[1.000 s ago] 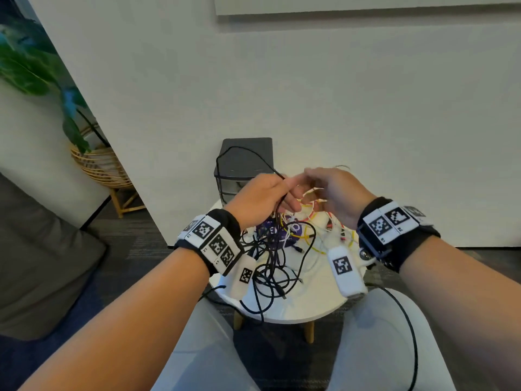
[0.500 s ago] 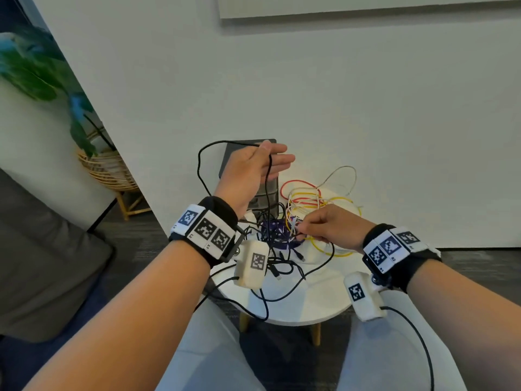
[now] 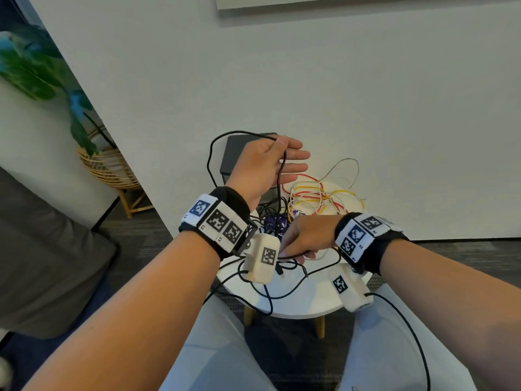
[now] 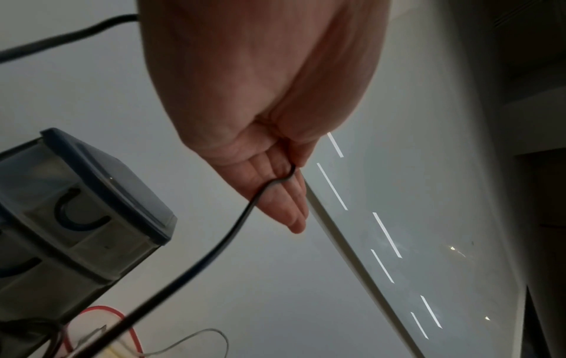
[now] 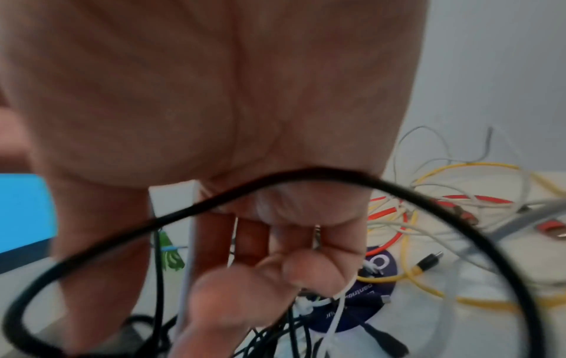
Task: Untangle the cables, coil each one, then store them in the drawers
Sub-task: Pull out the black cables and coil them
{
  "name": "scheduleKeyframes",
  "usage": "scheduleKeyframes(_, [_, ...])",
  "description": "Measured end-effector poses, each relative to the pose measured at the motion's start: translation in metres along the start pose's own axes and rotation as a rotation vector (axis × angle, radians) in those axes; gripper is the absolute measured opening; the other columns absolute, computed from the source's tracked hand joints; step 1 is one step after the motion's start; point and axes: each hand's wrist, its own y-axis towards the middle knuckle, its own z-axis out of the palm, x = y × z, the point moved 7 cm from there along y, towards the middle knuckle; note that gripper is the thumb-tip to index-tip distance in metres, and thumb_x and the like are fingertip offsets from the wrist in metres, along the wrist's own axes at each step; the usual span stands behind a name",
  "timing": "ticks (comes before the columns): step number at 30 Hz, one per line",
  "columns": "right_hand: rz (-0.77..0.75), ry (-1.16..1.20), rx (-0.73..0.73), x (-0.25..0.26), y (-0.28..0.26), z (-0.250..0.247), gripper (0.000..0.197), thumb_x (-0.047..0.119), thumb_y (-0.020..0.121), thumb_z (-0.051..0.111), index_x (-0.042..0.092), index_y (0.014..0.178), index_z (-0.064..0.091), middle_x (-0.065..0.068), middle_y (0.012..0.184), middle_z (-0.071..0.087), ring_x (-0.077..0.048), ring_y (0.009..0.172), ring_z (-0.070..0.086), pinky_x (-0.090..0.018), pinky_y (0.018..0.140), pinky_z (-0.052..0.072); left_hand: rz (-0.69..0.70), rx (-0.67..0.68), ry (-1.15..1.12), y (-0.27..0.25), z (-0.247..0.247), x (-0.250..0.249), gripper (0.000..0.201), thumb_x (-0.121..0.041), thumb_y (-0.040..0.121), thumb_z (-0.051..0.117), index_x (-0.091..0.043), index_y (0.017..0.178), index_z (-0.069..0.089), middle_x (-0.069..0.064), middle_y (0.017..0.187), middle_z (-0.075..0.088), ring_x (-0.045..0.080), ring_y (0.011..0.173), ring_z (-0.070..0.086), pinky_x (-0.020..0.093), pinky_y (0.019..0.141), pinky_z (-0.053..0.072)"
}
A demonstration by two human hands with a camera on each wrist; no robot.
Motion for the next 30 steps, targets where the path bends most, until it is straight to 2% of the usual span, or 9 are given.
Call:
scheduleKeyframes(4, [-0.062, -0.16, -0.007, 0.008, 0.011, 0.01, 0.021, 0.032, 0.095, 0.069, 0.015, 0.097, 0.08, 0.012, 0.06, 0.06, 0.0, 0.052, 0.047, -0.016, 0.058, 0.038, 0.001, -0.014, 0.022, 0.001, -0.003, -0.003, 0.039, -0.028, 0.112, 0.036, -0.005, 0.12, 0.066, 0.009, 0.109, 0.077, 0.022, 0.095, 0.076, 0.032, 0.08, 0.061])
scheduleKeyframes(8, [-0.054, -0.127, -0.038, 0.001, 0.006, 0.008, 0.022, 0.021, 0.098, 0.062, 0.019, 0.079, 0.072, 0.012, 0.053, 0.056, -0.002, 0.051, 0.046, -0.009, 0.056, 0.037, -0.027, -0.071, 0.004, 0.0, -0.02, 0.004, 0.041, -0.03, 0.111, 0.037, -0.003, 0.123, 0.065, 0.01, 0.107, 0.077, 0.021, 0.093, 0.076, 0.03, 0.077, 0.061])
scheduleKeyframes(11, [-0.036, -0.046, -0.152, -0.007, 0.001, -0.006, 0.029, 0.016, 0.095, 0.06, 0.018, 0.066, 0.061, 0.012, 0.056, 0.059, -0.012, 0.058, 0.049, -0.022, 0.065, 0.042, -0.091, -0.09, 0.082, 0.0, -0.033, 0.017, 0.043, -0.039, 0.11, 0.039, -0.009, 0.118, 0.068, 0.006, 0.103, 0.078, 0.021, 0.095, 0.076, 0.034, 0.082, 0.061])
scheduleKeyframes(14, [-0.058, 0.072, -0.228, -0.01, -0.005, -0.019, 0.028, 0.011, 0.093, 0.056, 0.016, 0.066, 0.057, -0.003, 0.072, 0.073, -0.012, 0.059, 0.053, -0.025, 0.065, 0.046, -0.255, -0.008, 0.273, -0.005, -0.035, 0.04, 0.051, -0.048, 0.109, 0.035, -0.012, 0.118, 0.068, 0.005, 0.104, 0.078, 0.021, 0.096, 0.075, 0.036, 0.085, 0.06])
scheduleKeyframes(17, [-0.071, 0.083, -0.268, -0.012, -0.01, -0.031, 0.022, 0.012, 0.096, 0.054, 0.016, 0.075, 0.06, -0.005, 0.074, 0.076, -0.011, 0.059, 0.054, -0.023, 0.063, 0.044, -0.379, 0.136, 0.469, -0.014, -0.03, 0.069, 0.042, -0.037, 0.11, 0.038, -0.01, 0.123, 0.067, 0.006, 0.113, 0.074, 0.02, 0.104, 0.069, 0.033, 0.086, 0.055])
scheduleKeyframes(23, [-0.12, 0.26, -0.424, -0.026, -0.018, -0.048, 0.012, 0.008, 0.099, 0.06, 0.003, 0.093, 0.069, 0.002, 0.068, 0.066, 0.003, 0.048, 0.053, -0.008, 0.049, 0.037, -0.244, 0.352, 0.723, -0.023, -0.017, 0.097, 0.032, -0.015, 0.098, 0.064, -0.019, 0.13, 0.064, -0.009, 0.102, 0.072, 0.002, 0.094, 0.067, 0.015, 0.08, 0.048])
scheduleKeyframes(26, [-0.144, 0.276, -0.486, -0.031, -0.019, -0.055, 0.011, 0.014, 0.097, 0.066, 0.013, 0.087, 0.072, 0.009, 0.067, 0.066, 0.002, 0.052, 0.052, -0.012, 0.053, 0.038, -0.176, 0.344, 0.731, -0.02, -0.013, 0.094, 0.031, -0.017, 0.098, 0.066, -0.021, 0.128, 0.064, -0.005, 0.1, 0.075, -0.003, 0.086, 0.066, 0.011, 0.076, 0.045])
scheduleKeyframes(28, [-0.147, 0.301, -0.485, -0.035, -0.018, -0.056, 0.008, 0.014, 0.094, 0.069, 0.015, 0.087, 0.072, 0.008, 0.069, 0.07, -0.003, 0.058, 0.056, -0.017, 0.057, 0.04, -0.158, 0.335, 0.747, -0.018, -0.011, 0.094, 0.028, -0.018, 0.098, 0.064, -0.02, 0.126, 0.066, -0.003, 0.103, 0.075, 0.0, 0.09, 0.067, 0.013, 0.08, 0.046])
scheduleKeyframes(30, [-0.143, 0.328, -0.464, -0.038, -0.017, -0.054, 0.005, 0.015, 0.092, 0.073, 0.015, 0.088, 0.07, -0.002, 0.076, 0.075, -0.021, 0.07, 0.067, -0.027, 0.064, 0.044, -0.161, 0.301, 0.712, -0.017, -0.011, 0.096, 0.026, -0.018, 0.099, 0.062, -0.019, 0.124, 0.069, -0.003, 0.105, 0.075, 0.004, 0.094, 0.07, 0.019, 0.085, 0.05])
